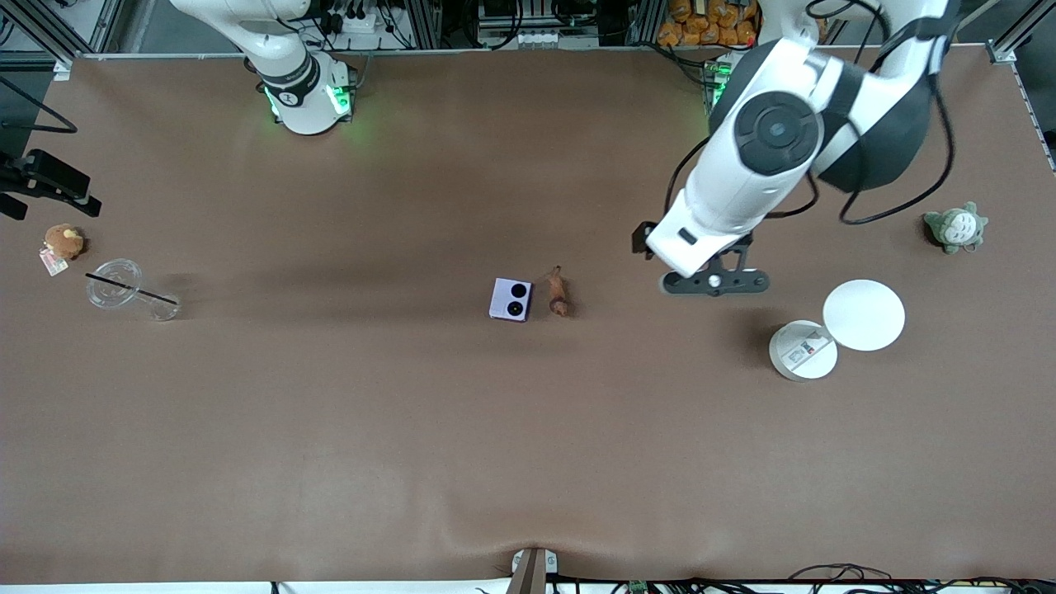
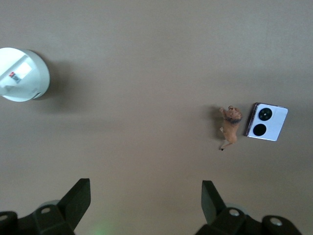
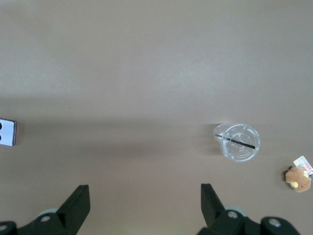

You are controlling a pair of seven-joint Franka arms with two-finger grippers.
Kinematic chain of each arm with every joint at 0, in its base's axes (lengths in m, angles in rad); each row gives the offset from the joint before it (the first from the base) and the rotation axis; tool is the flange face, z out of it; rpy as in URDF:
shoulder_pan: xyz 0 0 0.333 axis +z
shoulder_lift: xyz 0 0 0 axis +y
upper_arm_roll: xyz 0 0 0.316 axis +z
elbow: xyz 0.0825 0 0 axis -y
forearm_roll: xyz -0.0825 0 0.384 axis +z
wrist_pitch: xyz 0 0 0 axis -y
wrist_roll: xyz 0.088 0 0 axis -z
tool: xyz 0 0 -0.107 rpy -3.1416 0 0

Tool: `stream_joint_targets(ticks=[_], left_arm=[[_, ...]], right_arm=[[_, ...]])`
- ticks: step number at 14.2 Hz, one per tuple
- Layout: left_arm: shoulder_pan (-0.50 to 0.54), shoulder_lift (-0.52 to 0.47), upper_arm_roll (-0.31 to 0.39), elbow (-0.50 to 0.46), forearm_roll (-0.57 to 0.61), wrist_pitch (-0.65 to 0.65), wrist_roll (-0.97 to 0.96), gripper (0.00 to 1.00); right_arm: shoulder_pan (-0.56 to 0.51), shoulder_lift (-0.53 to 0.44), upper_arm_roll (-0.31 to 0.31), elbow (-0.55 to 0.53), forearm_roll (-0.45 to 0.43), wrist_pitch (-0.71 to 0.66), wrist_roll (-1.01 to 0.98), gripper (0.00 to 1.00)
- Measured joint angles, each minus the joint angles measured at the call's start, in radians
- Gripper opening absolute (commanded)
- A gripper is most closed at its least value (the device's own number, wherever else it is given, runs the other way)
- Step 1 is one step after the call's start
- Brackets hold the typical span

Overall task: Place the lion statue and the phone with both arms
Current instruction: 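Reach the left gripper toward the brown lion statue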

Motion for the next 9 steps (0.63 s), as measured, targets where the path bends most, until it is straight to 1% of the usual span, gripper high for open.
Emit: stream_joint_targets(ticks=[2, 4, 6, 9], left_arm=[[-0.01, 0.031, 0.0, 0.007, 0.0, 0.035, -0.012, 1.0], [-0.025, 0.075, 0.0, 0.042, 0.0, 0.051, -0.054, 1.0], [-0.053, 0.121, 0.0, 0.083, 0.0, 0.056, -0.104, 1.0], [-0.097, 0.179, 0.001, 0.103, 0.0, 0.111, -0.16, 1.0]], right_arm=[[-0.001, 0.005, 0.0, 0.0, 0.0, 0.0, 0.0, 1.0], [-0.003, 0.01, -0.001, 0.0, 0.0, 0.0, 0.0, 1.0], [-0.003, 0.016, 0.0, 0.0, 0.0, 0.0, 0.0, 1.0], [-0.003, 0.024, 0.0, 0.0, 0.0, 0.001, 0.0, 1.0]])
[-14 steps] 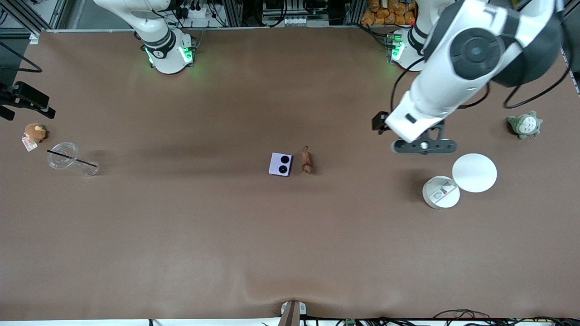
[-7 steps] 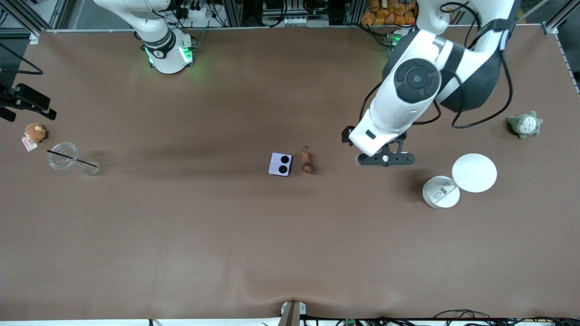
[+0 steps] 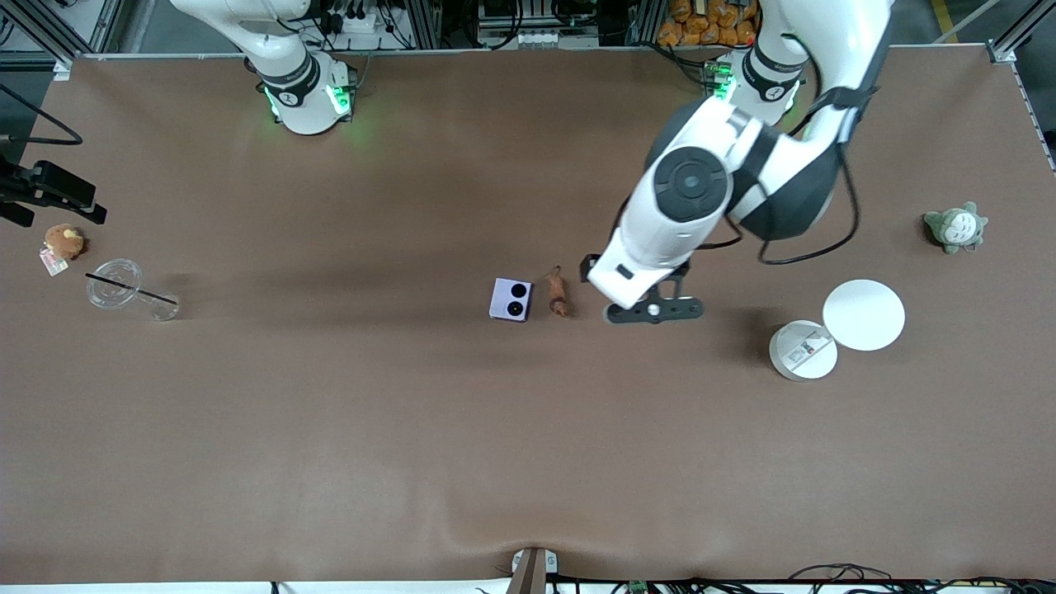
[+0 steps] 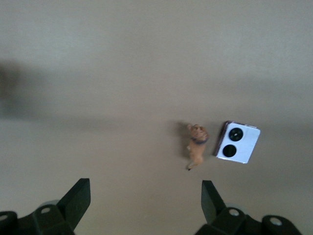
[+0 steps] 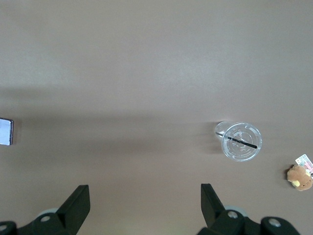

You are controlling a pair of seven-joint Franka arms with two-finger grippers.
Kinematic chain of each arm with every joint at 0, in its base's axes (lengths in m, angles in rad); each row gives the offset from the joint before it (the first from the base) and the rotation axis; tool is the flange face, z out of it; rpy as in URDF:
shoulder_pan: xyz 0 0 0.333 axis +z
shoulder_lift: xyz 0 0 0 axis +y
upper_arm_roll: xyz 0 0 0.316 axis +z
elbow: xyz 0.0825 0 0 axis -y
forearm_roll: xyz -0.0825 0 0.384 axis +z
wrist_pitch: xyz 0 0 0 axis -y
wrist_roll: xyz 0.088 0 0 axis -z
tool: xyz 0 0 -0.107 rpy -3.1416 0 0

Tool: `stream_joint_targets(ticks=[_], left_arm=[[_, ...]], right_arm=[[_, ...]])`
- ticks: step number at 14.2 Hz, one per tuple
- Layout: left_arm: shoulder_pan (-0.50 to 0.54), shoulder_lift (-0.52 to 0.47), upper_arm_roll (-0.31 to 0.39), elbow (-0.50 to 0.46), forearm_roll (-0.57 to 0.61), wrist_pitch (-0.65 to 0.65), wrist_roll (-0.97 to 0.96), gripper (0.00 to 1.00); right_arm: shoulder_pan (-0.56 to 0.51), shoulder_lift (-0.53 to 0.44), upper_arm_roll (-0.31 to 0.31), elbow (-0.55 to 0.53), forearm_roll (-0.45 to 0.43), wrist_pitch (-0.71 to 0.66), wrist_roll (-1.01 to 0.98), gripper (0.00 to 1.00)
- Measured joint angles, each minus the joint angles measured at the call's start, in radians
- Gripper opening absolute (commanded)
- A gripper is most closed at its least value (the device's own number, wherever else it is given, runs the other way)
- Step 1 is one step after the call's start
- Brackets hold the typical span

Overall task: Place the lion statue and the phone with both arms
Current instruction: 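Reach the left gripper toward the brown lion statue, then grasp the lion statue with the left gripper while the right gripper reaches out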

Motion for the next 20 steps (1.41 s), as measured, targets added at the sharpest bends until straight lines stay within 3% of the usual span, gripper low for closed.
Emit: stream_joint_targets(ticks=[7, 14, 18, 19, 20], left_arm=[[-0.119, 0.154, 0.006, 0.004, 0.013, 0.136, -0.142, 1.0], [-0.155, 0.257, 0.007, -0.002, 0.087, 0.197, -0.235, 0.99], [-0.167, 0.314, 0.007, -0.003, 0.09, 0.221, -0.252, 0.75], [-0.17, 0.323, 0.008, -0.003, 0.091, 0.224, -0.254, 0.59], [-0.171, 0.328, 0.008, -0.003, 0.091, 0.226, -0.257, 0.23]], right_arm=[[0.021, 0.045, 0.016, -0.001, 0.006, 0.001, -0.002, 1.0], [0.216, 0.148, 0.024, 0.018, 0.005, 0.033, -0.001, 1.0], [0.258, 0.193, 0.022, 0.042, 0.005, 0.035, 0.001, 1.0], [0.258, 0.203, 0.019, 0.044, 0.005, 0.036, 0.001, 1.0], [0.257, 0.211, 0.016, 0.044, 0.005, 0.036, 0.001, 1.0]])
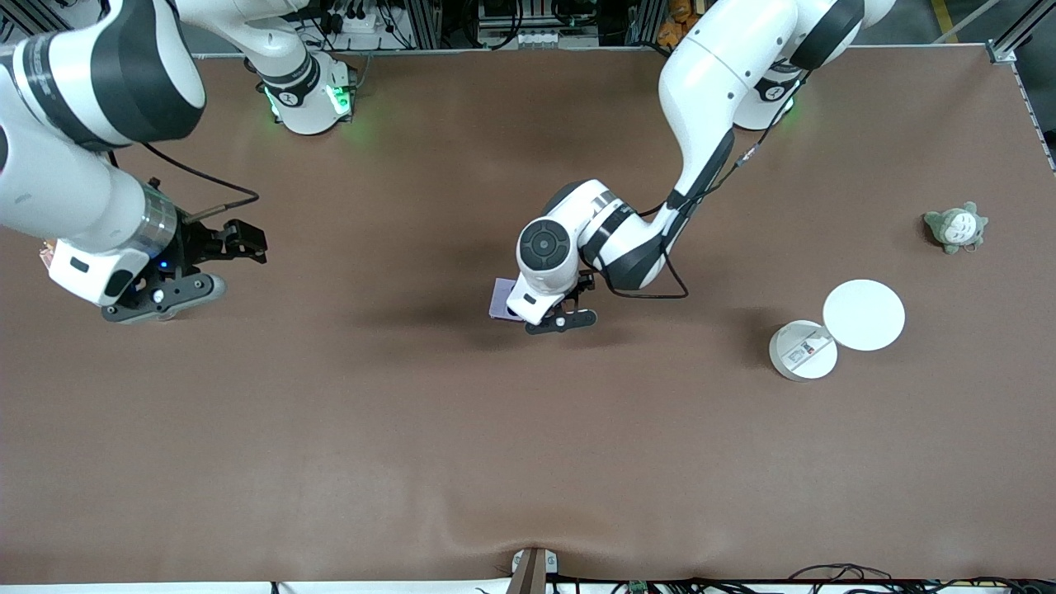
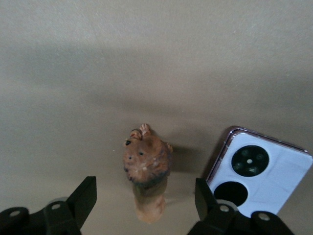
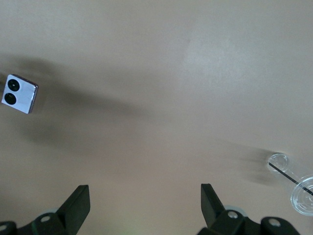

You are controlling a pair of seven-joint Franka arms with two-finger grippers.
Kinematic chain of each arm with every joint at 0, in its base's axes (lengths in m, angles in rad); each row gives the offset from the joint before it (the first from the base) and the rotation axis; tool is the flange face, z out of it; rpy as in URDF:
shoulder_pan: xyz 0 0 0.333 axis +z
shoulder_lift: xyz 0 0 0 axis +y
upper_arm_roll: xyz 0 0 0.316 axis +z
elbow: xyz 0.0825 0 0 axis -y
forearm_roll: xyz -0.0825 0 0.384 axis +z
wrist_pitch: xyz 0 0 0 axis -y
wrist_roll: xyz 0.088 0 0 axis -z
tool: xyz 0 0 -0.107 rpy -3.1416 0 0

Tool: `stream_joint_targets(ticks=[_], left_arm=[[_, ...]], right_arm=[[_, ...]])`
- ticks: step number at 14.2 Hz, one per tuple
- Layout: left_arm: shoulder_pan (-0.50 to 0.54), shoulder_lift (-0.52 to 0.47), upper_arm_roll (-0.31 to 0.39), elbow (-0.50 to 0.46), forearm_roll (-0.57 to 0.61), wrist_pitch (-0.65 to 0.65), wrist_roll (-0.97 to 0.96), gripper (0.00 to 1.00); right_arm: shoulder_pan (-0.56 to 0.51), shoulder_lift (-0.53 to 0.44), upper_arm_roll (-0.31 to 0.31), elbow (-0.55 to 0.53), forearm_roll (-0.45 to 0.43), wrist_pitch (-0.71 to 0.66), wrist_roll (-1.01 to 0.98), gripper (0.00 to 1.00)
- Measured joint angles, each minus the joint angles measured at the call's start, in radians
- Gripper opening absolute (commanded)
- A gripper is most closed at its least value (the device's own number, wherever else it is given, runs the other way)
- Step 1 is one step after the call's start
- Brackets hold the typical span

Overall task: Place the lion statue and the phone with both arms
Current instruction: 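Grasp the lion statue with the left gripper while the right gripper reaches out, then carry the lion toward the white cup while the right gripper grasps the phone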

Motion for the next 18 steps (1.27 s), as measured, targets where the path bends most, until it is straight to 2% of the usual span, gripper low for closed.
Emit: stream_joint_targets(ticks=[1, 5, 8, 14, 18], left_arm=[[0.0, 0.002, 0.0, 0.0, 0.0, 0.001, -0.003, 0.01], [0.0, 0.001, 0.004, 0.005, 0.011, 0.001, -0.005, 0.0], [0.018, -0.004, 0.017, 0.012, 0.082, -0.013, 0.001, 0.0], [0.2, -0.072, 0.022, 0.022, 0.095, -0.173, 0.231, 0.0], [0.317, -0.125, 0.019, -0.039, 0.096, -0.194, 0.341, 0.0]], right_arm=[[0.0, 0.005, -0.002, 0.001, 0.0, 0.0, 0.0, 1.0], [-0.001, 0.008, -0.002, 0.009, 0.0, 0.0, 0.0, 1.0], [-0.001, 0.008, -0.001, 0.013, 0.0, 0.0, 0.0, 1.0], [0.009, 0.041, 0.003, 0.016, 0.0, 0.002, -0.002, 1.0], [0.023, 0.093, 0.008, 0.019, 0.001, 0.019, -0.003, 1.0]])
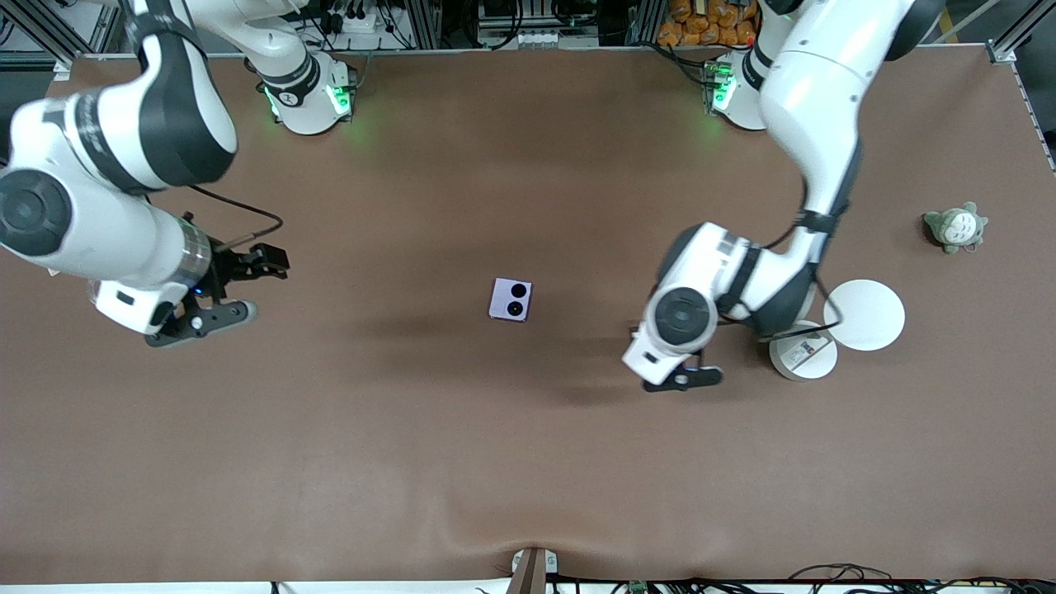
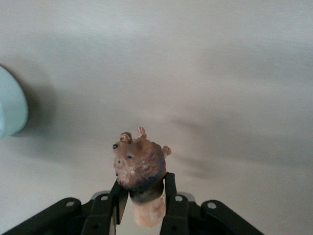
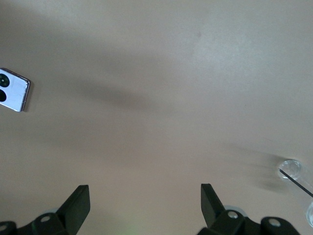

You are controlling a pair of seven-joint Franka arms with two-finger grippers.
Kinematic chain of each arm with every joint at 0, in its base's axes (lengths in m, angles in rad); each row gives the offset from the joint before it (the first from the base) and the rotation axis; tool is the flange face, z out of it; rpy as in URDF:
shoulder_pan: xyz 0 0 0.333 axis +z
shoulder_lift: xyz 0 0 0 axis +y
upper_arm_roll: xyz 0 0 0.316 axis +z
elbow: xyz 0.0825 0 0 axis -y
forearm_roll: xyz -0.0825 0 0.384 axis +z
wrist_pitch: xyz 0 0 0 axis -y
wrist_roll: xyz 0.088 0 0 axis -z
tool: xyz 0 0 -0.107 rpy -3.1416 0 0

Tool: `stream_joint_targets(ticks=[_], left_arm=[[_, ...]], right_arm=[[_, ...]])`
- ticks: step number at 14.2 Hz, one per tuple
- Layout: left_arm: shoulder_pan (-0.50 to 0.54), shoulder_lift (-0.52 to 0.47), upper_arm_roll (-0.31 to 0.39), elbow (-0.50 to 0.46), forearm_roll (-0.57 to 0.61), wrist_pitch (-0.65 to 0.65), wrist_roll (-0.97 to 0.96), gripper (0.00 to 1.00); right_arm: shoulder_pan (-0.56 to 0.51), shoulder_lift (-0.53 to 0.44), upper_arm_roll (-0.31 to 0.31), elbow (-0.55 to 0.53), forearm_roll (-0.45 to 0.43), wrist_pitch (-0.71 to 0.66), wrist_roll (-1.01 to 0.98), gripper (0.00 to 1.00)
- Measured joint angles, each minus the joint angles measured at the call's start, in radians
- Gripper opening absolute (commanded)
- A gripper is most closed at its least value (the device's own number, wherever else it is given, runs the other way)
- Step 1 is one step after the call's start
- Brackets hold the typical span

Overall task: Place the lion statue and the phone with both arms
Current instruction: 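Carry the lion toward the white cup while the right gripper grasps the phone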

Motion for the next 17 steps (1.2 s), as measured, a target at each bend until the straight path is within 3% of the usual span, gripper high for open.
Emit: stream_joint_targets(ticks=[2, 5, 9, 12, 17], left_arm=[[0.045, -0.029, -0.001, -0.051, 0.0, 0.0, 0.044, 0.0], [0.085, -0.06, -0.001, -0.113, 0.042, 0.004, 0.077, 0.0], [0.115, -0.069, -0.001, -0.19, 0.069, 0.106, 0.082, 0.0], [0.146, -0.07, -0.002, -0.216, 0.119, 0.141, 0.083, 0.0], [0.203, -0.091, -0.017, -0.237, 0.126, 0.196, 0.151, 0.0]], right_arm=[[0.041, 0.011, 0.001, 0.006, 0.0, 0.017, 0.022, 1.0], [0.149, 0.031, 0.005, 0.008, 0.001, 0.094, 0.276, 1.0], [0.289, 0.156, 0.008, 0.01, 0.006, 0.23, 0.528, 1.0], [0.346, 0.273, 0.007, 0.011, 0.104, 0.395, 0.562, 1.0], [0.453, 0.367, 0.006, 0.013, 0.116, 0.461, 0.637, 1.0]])
